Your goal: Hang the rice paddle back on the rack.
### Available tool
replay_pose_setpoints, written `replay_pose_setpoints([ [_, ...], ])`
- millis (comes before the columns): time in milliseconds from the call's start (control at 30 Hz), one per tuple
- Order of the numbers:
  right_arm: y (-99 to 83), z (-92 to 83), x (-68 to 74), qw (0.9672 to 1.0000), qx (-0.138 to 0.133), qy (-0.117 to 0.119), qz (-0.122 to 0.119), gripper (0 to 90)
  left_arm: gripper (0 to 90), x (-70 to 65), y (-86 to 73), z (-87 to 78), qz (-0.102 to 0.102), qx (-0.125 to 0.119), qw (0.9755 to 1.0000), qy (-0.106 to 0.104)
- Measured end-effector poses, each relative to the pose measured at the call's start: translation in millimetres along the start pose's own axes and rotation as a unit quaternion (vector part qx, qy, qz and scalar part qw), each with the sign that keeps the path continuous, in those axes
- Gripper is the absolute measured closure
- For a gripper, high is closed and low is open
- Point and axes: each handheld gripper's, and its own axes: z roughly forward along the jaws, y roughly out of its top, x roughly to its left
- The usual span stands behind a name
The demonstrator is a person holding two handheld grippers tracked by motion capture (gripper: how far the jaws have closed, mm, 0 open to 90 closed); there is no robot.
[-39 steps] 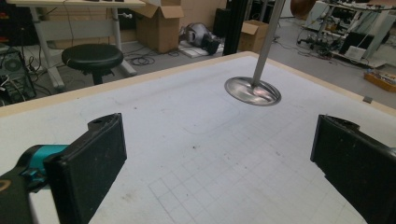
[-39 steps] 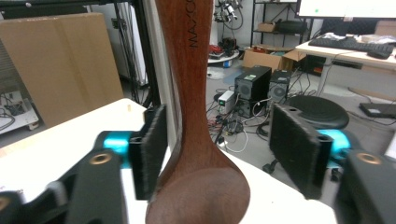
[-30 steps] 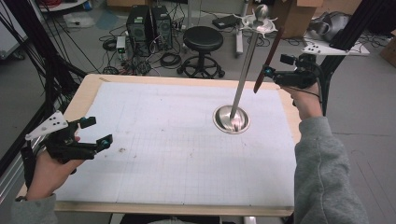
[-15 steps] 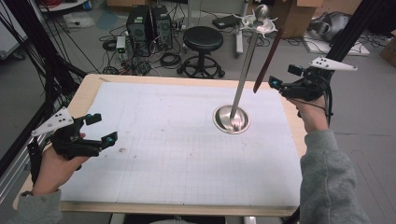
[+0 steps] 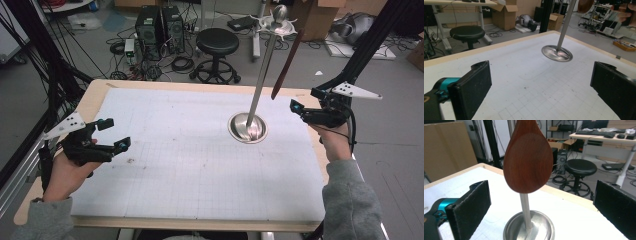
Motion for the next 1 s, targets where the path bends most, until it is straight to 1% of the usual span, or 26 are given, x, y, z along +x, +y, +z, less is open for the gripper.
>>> replay_pose_setpoints([
  [133,-5.6,-6.6,8.0,0.9998,-0.018,-0.009,0.002,0.1,3.9,3.1,2.1,0.0,-0.002,-0.006,1.0000,0.000],
  [167,-7.5,-8.3,10.5,0.9998,-0.020,-0.009,-0.004,0.1,3.9,3.6,2.7,-0.7,-0.003,-0.007,1.0000,0.002],
  [300,-14.5,-11.3,16.9,0.9997,-0.021,-0.011,-0.009,0.2,3.9,4.8,4.8,-3.2,-0.003,-0.015,0.9999,0.005],
  [367,-19.0,-12.5,19.1,0.9997,-0.021,-0.014,-0.006,0.2,3.9,3.4,4.4,-2.4,0.000,-0.017,0.9998,0.013],
  [400,-21.3,-12.8,20.2,0.9996,-0.021,-0.016,-0.004,0.2,3.9,2.2,3.5,-1.1,0.006,-0.015,0.9998,0.015],
  [467,-26.5,-13.9,23.6,0.9995,-0.025,-0.019,0.004,0.2,3.9,0.3,1.6,3.4,0.009,-0.007,0.9999,0.012],
  [533,-32.0,-14.1,28.2,0.9995,-0.022,-0.021,0.002,0.2,3.9,-0.3,0.3,6.6,0.009,-0.004,0.9999,0.009],
  [667,-43.0,-13.4,35.8,0.9997,-0.019,-0.016,-0.001,0.2,3.9,-1.3,-0.9,8.7,0.008,0.000,0.9999,0.007],
  [733,-47.0,-12.8,38.0,0.9998,-0.017,-0.012,0.008,0.2,3.9,-1.2,-0.7,8.1,0.008,0.001,0.9999,0.007],
  [767,-49.2,-12.3,38.9,0.9997,-0.021,-0.007,0.013,0.2,3.9,-1.1,-0.6,7.8,0.008,0.000,0.9999,0.007],
  [867,-55.4,-11.2,41.6,0.9997,-0.019,-0.012,0.012,0.2,4.0,-0.9,-0.5,7.4,0.007,-0.001,1.0000,0.007],
  [933,-59.4,-10.4,42.8,0.9996,-0.017,-0.010,0.021,0.2,3.9,-0.3,-0.4,6.7,0.007,-0.001,0.9999,0.008],
  [1000,-62.1,-9.4,44.6,0.9997,-0.005,-0.016,0.016,0.2,3.9,0.2,-0.2,6.1,0.007,-0.002,0.9999,0.008],
])
